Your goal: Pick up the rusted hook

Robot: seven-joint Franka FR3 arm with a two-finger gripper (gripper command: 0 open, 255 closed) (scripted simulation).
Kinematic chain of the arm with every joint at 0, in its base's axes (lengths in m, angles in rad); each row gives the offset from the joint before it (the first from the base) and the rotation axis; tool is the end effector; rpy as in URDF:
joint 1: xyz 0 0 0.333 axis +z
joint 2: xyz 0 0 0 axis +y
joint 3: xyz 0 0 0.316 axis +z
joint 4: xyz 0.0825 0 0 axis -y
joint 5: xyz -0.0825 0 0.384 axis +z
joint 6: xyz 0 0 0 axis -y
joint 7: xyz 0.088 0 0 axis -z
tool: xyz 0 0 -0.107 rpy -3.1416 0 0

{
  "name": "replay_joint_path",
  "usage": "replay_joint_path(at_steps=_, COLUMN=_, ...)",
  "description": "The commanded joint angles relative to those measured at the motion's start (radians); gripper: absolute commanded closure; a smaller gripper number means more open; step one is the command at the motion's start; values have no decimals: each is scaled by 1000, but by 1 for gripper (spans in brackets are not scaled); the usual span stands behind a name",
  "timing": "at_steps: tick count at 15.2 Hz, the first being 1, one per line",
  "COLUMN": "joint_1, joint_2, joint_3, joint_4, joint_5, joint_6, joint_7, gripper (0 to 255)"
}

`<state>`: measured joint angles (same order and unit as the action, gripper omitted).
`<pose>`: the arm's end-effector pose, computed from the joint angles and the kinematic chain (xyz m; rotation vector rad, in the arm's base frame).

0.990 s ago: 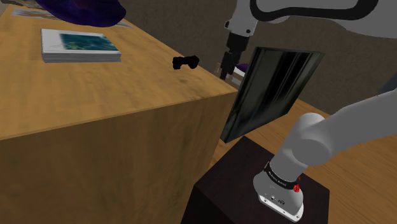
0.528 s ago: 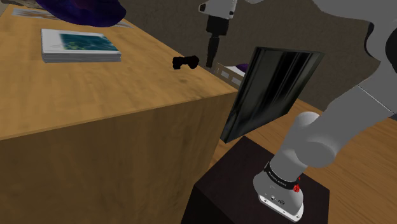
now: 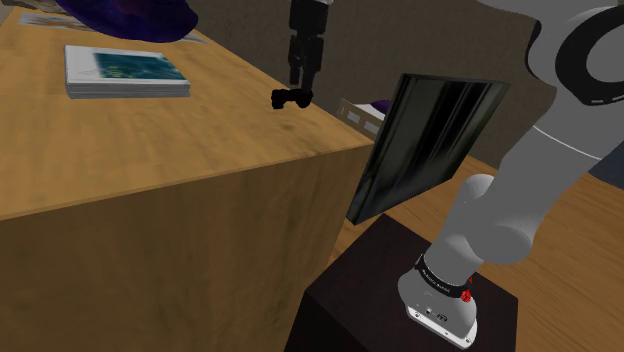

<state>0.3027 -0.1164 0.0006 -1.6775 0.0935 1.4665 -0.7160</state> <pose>0.4796 0.1614 0.6283 -2.6400 -1.4847 0.1113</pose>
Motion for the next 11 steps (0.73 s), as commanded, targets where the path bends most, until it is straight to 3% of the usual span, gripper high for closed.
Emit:
replay_joint_path(at_steps=1, joint_1=3, joint_2=7, joint_3=2, joint_4=-7, joint_5=2, joint_6=11, joint_7=-19, gripper=0)
replay_joint_path(at_steps=8, joint_1=4, joint_2=-9, joint_3=3, joint_4=-100, joint_5=2, joint_6=88, joint_7=-26, gripper=0)
replay_joint_path(at_steps=9, joint_1=4, joint_2=-10, joint_3=3, joint_4=-102, joint_5=2, joint_6=89, joint_7=-26, gripper=255)
replay_joint_path(at_steps=11, joint_1=3, joint_2=-10, joint_3=2, joint_4=-101, joint_5=2, joint_6=88, joint_7=-26, gripper=255)
